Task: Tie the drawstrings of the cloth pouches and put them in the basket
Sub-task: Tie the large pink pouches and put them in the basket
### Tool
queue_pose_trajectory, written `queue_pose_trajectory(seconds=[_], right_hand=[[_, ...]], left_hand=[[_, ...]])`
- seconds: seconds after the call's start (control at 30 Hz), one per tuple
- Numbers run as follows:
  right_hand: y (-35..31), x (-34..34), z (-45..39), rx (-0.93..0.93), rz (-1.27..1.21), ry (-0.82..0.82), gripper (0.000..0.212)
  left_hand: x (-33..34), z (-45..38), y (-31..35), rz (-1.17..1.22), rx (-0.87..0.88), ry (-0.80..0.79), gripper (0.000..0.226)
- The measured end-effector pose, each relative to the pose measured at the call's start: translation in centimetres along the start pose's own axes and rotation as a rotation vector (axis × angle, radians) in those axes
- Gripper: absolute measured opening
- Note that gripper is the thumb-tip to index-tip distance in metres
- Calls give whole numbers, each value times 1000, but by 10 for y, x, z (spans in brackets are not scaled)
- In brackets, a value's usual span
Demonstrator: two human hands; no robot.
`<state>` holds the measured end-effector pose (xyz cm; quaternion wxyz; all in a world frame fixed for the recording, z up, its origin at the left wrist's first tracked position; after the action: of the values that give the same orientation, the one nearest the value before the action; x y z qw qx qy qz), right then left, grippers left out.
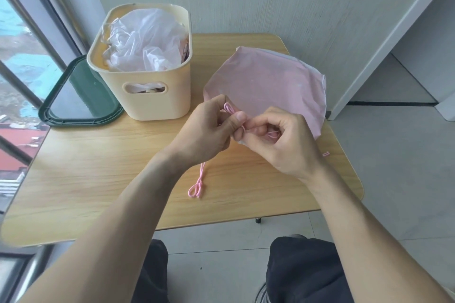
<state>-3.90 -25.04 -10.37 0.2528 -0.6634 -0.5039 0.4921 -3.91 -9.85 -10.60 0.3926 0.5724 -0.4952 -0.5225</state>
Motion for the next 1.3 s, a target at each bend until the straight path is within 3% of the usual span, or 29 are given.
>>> queue_pose_trajectory(seconds=[0.17, 0.27, 0.37, 0.43, 0.7, 0.8, 0.93, 1.1, 1.3], right_hand=[[-5, -2, 1, -58, 19, 54, 12], [-7, -3, 2, -82, 19, 65, 28], [-4, 3, 4, -17, 36, 35, 17], [-2, 7, 4, 13, 79, -4, 12], [-7, 21, -3, 9, 89, -77, 24], [-12, 21, -4, -12, 112, 18, 35], [-14, 21, -2, 3, 119, 167, 22], [-1, 16, 3, 191, 42, 206, 14], [-10, 9, 3, 113, -14, 222, 10]], left_hand=[[4, 3, -3, -24, -8, -40, 29], [3, 3, -3, -2, -30, -42, 27], [2, 4, -2, 9, -41, -17, 26], [3, 7, 2, -7, -12, 11, 21], [-7, 10, 11, -179, 170, 251, 18], [-12, 10, 14, -199, 200, 317, 18], [-14, 8, 11, -192, 199, 345, 16], [-16, 7, 15, -75, 188, 212, 16], [-25, 7, 16, -58, 163, 34, 17]])
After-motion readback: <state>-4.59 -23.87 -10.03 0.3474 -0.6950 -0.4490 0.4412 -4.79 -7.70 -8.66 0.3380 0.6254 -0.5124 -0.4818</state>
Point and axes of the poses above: each hand's wrist, its own z-axis away from the middle knuckle, its own x-axis out of the palm, y = z × x, the point moved 6 cm from there along -z, towards the middle knuckle, and after that the axes turned 9 degrees about y, right-handed, at the moved point
